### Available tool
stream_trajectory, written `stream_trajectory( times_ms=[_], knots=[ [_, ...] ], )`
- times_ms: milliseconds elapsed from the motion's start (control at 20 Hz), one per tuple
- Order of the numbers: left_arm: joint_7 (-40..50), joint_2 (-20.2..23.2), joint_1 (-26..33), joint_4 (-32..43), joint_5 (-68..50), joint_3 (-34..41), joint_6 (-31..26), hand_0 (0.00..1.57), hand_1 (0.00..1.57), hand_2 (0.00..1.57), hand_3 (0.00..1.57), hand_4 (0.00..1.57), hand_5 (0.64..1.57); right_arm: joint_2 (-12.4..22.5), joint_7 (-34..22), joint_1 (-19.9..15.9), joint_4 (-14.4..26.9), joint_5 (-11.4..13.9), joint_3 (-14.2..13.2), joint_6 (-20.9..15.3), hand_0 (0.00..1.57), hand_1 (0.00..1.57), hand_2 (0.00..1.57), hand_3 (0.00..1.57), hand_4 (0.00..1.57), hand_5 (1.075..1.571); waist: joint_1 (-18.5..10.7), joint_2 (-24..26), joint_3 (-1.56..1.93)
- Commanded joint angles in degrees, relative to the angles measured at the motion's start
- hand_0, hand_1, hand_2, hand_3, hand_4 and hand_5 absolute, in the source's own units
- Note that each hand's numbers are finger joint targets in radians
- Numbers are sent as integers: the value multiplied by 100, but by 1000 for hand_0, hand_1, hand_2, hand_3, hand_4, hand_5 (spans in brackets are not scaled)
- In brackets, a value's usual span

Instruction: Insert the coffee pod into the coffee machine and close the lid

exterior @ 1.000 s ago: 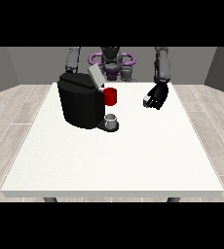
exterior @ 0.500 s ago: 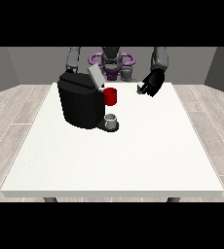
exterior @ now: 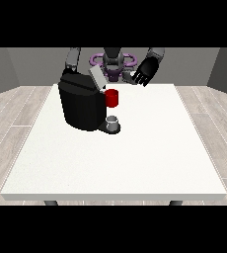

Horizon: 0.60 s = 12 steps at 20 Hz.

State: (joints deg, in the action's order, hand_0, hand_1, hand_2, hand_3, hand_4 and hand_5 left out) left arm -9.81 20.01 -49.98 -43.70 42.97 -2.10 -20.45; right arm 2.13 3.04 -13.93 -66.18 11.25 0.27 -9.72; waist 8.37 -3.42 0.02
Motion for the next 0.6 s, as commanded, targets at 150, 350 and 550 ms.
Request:
stream_trajectory(
  times_ms=[150,350,550],
  knots=[
    [582,150,-1102,41,-365,602,-514,956,956,1160,1358,517,1571,-134,181,-278,-103,-123,51,136,0,0,0,0,0,1571,313,-239,1],
    [802,268,-1326,299,-490,895,-530,1195,1195,1240,1260,489,1571,-201,-320,-373,-565,52,275,12,0,0,0,0,0,1571,658,-216,-3],
    [772,315,-1669,226,-350,798,-486,1174,1174,1254,1266,479,1571,-29,83,-631,-519,-58,19,33,0,0,0,0,0,1571,710,-706,0]
  ],
)
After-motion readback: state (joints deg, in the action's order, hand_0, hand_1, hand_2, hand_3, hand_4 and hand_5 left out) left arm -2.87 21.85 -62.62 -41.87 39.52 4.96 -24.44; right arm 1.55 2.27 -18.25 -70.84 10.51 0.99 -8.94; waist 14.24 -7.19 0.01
